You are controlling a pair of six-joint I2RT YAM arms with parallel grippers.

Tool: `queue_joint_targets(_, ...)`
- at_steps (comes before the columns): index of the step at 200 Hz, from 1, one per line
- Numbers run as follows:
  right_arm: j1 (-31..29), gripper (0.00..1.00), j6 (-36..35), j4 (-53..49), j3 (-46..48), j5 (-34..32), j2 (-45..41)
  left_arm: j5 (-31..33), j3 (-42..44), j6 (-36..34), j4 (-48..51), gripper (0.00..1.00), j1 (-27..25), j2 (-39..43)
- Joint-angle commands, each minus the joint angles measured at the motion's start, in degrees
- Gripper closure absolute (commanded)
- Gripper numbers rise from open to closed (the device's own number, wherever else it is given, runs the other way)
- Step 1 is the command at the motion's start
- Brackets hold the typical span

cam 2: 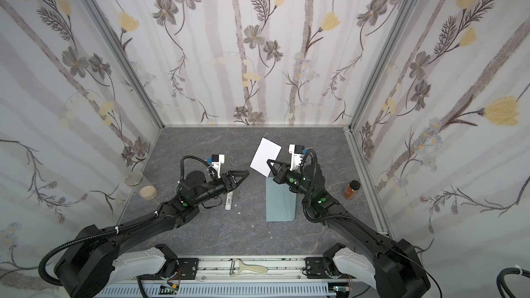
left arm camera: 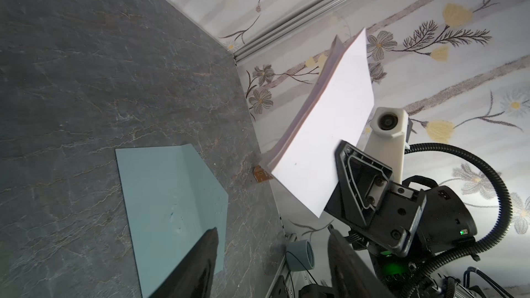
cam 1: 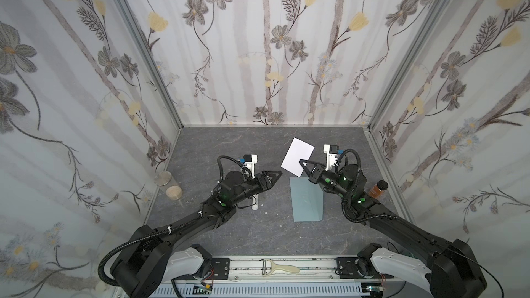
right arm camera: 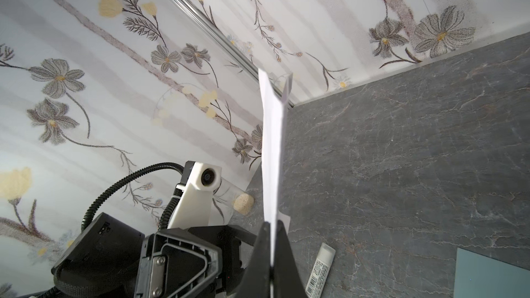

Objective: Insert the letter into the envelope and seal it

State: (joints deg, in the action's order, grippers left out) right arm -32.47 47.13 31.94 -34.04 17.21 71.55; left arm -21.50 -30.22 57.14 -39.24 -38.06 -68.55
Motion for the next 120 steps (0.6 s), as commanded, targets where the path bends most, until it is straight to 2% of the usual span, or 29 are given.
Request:
queue_joint_targets(1, -0.67, 1.0, 3.71, 4.06, -0.86, -2.65, 0.86, 2.31, 0.12, -0.29, -7.17, 0.37, -1.03, -0.38)
queue_joint_targets(63, -3.08, 1.0, 7.82, 8.88, -1.11, -3.51, 2.7, 3.94, -1.23, 0.69, -12.74, 0.38, -1.86, -4.86)
queue_joint_targets(120, -4.15, 1.0, 9.68, 11.8, -1.11, -2.88, 4.46, 4.32, -4.28, 1.28, -16.41, 0.45, -2.42, -8.32)
